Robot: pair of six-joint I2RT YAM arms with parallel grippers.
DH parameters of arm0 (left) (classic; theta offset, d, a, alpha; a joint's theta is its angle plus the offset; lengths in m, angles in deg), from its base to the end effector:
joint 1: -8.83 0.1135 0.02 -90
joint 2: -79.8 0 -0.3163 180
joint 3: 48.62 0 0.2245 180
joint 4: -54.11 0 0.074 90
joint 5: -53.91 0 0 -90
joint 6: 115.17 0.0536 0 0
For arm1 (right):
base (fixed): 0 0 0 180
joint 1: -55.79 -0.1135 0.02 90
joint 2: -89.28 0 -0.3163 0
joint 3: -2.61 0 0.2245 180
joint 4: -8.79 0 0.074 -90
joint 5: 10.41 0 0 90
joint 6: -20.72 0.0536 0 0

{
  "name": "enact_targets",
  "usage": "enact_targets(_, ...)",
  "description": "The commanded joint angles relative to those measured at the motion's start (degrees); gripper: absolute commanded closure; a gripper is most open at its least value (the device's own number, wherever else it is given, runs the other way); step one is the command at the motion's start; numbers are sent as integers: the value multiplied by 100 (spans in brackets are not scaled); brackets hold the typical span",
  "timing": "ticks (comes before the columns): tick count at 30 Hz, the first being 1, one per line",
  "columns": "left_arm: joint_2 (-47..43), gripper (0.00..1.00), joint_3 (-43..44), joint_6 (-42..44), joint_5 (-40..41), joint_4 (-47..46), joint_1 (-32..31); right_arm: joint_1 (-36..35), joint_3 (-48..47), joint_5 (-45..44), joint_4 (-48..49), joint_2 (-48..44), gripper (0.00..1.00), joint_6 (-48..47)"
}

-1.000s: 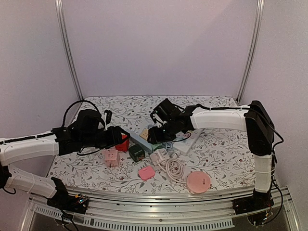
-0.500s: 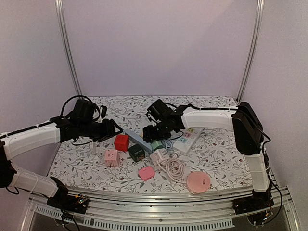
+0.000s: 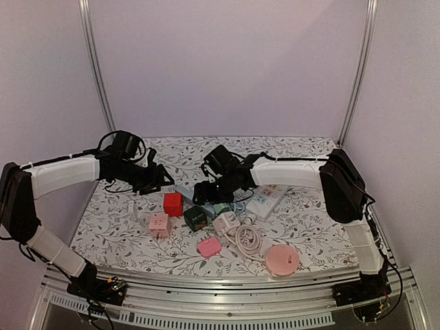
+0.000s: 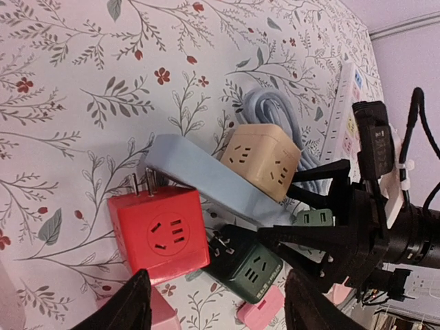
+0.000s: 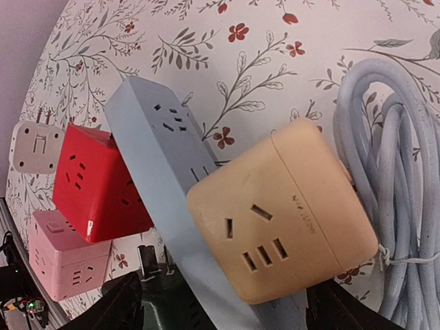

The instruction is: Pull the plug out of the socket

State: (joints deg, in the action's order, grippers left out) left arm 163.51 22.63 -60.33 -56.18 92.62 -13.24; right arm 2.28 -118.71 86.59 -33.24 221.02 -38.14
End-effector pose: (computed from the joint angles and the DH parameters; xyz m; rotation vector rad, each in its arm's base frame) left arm 0.2552 -0.1233 0.2829 -0.1332 2.5822 -0.8393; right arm 0.3093 0.4291 0.2081 -0.5667 2.5828 0.7247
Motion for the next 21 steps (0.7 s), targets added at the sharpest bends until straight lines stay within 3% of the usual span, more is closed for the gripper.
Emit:
enact_targets(1, 275, 36, 374, 244, -229, 249, 224, -200, -133, -71, 20, -123, 20, -90)
enact_targets(9, 1235, 33, 969, 374, 96, 425, 244, -211, 734, -1358, -452, -1322, 16, -326)
enact_targets(13, 1145, 30, 821, 386, 15, 232, 244, -209, 1330, -1448, -460, -1803, 14, -288)
enact_targets(21, 1262, 28, 1727, 1208, 172, 673, -51, -216, 1987, -1839, -261, -2169, 14, 164)
